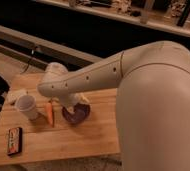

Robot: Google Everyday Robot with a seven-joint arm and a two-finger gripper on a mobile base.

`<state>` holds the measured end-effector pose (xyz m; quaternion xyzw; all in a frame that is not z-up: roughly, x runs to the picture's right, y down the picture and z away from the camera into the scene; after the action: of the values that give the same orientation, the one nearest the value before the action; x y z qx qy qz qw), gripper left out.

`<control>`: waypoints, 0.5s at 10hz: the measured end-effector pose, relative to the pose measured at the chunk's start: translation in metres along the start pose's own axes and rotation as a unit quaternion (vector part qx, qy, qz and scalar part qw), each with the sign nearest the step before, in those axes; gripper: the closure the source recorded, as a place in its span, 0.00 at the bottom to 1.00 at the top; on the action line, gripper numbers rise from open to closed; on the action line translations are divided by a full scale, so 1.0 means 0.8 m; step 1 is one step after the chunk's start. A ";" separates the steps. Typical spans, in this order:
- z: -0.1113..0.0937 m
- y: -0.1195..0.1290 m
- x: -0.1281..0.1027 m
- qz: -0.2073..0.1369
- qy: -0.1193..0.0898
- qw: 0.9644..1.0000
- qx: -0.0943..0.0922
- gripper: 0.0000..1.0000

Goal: Move the arm in a circular motion

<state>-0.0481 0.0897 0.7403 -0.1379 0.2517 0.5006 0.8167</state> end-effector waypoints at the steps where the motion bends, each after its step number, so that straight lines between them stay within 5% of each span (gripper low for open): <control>1: 0.013 -0.040 -0.007 0.042 0.006 0.999 0.011 0.35; 2: 0.010 -0.081 -0.027 0.080 0.001 0.996 0.026 0.35; 5: -0.056 -0.156 -0.097 0.147 -0.047 0.986 0.060 0.35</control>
<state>0.0214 -0.0470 0.7425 -0.0265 0.2603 0.6054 0.7517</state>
